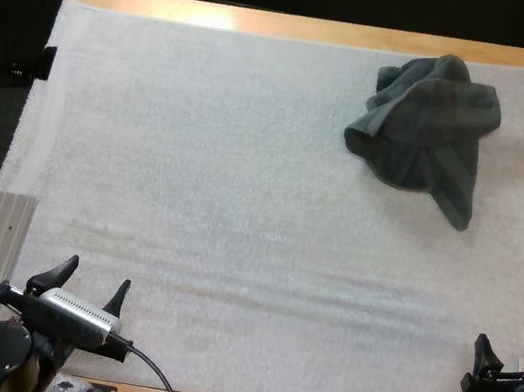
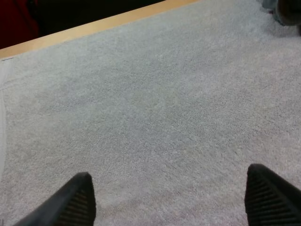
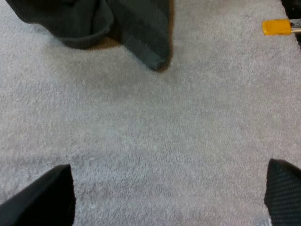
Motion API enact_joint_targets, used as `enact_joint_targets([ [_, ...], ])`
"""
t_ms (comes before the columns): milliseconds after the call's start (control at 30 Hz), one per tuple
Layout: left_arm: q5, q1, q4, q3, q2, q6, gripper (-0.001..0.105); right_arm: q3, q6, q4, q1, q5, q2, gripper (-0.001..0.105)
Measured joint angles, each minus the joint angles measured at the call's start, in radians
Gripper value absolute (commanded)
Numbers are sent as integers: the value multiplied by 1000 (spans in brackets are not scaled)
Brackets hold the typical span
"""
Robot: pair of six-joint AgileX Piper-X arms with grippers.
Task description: Pick towel from pile, fold and stack
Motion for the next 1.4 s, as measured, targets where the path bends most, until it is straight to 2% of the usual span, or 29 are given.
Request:
enact_joint_targets([
  [633, 0, 0, -1, 0, 0, 0, 64, -1, 6, 0, 0, 49, 0, 79],
  [833, 0, 0, -8, -10, 0, 0, 64, -60, 8, 23, 0, 48, 6, 79],
  [1100, 21, 0, 33, -126, 10, 0, 64, -174, 8, 78, 0, -26, 153, 79],
  [1400, 170, 0, 37, -247, 223, 0, 64, -336, 8, 82, 0, -138, 363, 79],
])
